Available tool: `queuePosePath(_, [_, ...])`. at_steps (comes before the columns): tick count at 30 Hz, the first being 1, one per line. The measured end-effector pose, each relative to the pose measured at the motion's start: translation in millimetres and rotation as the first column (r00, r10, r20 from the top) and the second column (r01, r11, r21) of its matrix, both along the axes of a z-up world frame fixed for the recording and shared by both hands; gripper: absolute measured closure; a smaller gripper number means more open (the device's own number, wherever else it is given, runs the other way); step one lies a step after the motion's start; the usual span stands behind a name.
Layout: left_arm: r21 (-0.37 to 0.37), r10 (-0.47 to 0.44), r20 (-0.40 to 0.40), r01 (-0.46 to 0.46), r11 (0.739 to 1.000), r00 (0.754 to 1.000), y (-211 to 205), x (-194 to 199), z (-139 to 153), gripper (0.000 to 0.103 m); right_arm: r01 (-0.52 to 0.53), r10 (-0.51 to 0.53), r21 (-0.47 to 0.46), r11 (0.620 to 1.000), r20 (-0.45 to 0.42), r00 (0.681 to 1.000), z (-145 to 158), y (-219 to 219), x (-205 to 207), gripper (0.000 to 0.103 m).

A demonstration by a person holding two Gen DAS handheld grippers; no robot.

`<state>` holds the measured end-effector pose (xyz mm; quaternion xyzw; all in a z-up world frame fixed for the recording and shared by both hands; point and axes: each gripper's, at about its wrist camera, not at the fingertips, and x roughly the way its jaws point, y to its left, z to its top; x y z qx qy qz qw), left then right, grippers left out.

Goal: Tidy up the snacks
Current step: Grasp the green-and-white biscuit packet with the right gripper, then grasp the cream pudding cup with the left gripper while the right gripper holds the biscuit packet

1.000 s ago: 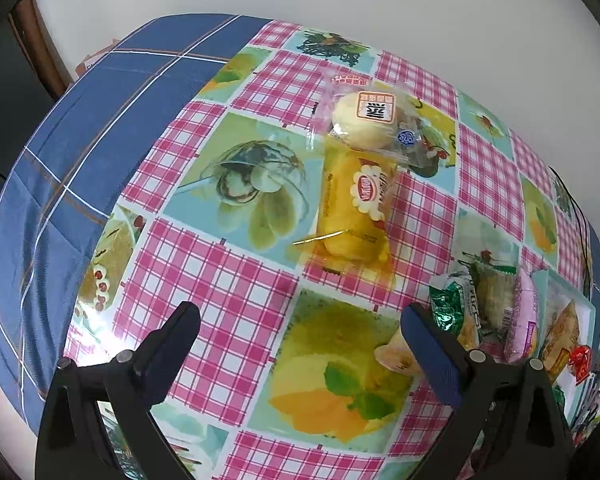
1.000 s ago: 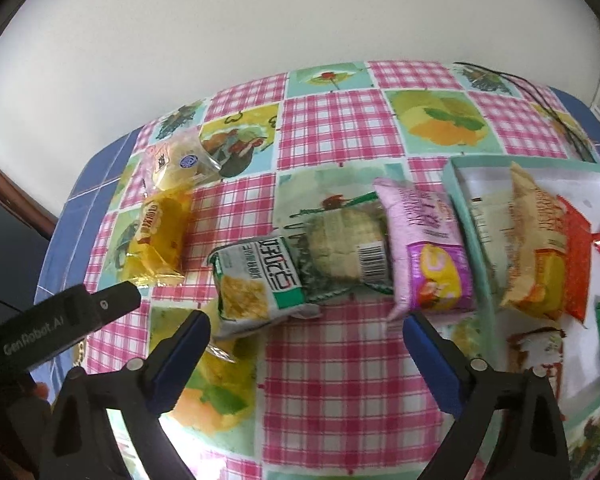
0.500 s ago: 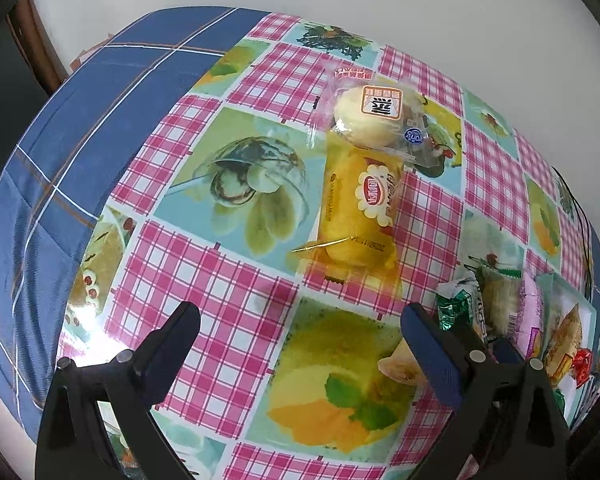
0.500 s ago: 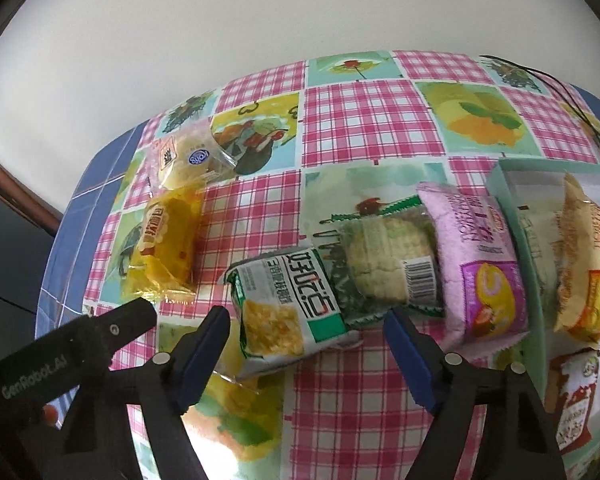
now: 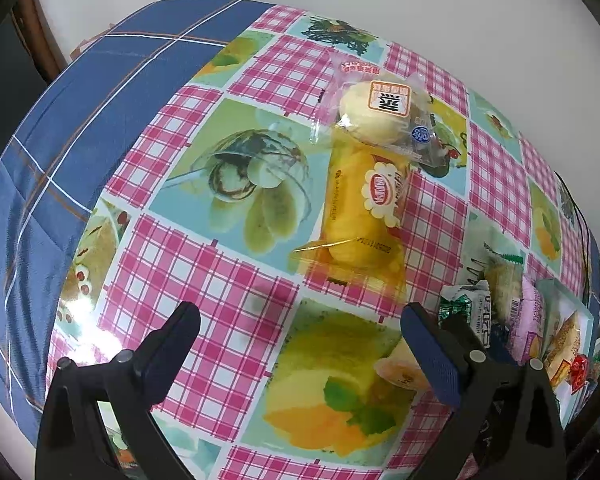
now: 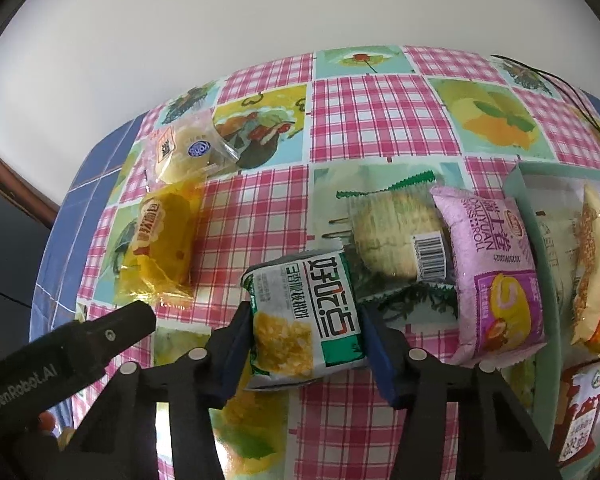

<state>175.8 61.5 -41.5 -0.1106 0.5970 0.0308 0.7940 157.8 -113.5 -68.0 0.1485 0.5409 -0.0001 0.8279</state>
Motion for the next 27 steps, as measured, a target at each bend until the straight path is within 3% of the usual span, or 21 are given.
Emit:
queuePosePath(14, [-0.019, -0.067, -0.006, 0.067, 0.998, 0.998, -17.5, 4.6, -1.6, 0.003, -0.007, 0.004, -0.04, 0.999, -0.073, 0.997, 1.3, -4.2, -16.4, 0.05])
queuePosePath(27, [-0.037, -0.17, -0.029, 0.169, 0.985, 0.985, -58.9, -5.2, -8.0, 0.003, -0.013, -0.001, -0.103, 0.995, -0.138, 0.99, 1.5, -15.4, -35.0, 0.05])
